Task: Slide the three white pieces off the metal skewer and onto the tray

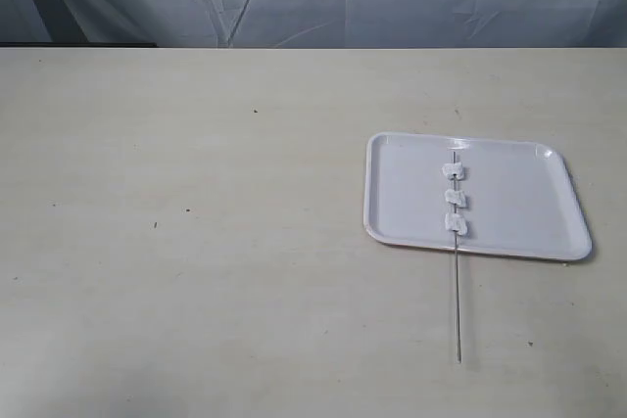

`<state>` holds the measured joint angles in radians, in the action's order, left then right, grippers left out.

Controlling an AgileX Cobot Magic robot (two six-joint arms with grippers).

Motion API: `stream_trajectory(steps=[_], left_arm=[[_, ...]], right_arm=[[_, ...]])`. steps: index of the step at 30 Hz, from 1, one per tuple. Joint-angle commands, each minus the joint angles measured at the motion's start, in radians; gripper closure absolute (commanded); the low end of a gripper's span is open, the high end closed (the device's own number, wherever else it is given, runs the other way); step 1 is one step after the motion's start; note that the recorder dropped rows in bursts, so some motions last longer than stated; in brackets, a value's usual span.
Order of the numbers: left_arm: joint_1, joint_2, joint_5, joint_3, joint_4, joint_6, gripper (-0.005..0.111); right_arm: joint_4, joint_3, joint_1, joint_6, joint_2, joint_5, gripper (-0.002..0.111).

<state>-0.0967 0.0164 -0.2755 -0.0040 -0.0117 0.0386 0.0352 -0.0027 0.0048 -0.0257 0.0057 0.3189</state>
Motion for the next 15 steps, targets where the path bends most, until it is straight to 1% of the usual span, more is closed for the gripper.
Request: stream_trajectory(steps=[1,10,13,15], left_arm=[[-0.002,-0.009,0.007,0.004,-0.007,-0.002,0.107],[-0.002,-0.009,0.007,0.004,-0.005,-0.002,0.107],[-0.002,-0.009,0.007,0.004,0.071,-0.002,0.107],[-0.002,-0.009,0.007,0.004,0.094,-0.002,0.107]], right_arm=[[0.001,0.003,-0.005,0.0,-0.006,-0.007,0.108],[0.001,0.003,-0.005,0.0,-0.006,-0.007,0.108],[0.001,0.003,-0.005,0.0,-0.006,-0.007,0.108],[0.001,0.003,-0.005,0.0,-0.006,-0.007,0.108]])
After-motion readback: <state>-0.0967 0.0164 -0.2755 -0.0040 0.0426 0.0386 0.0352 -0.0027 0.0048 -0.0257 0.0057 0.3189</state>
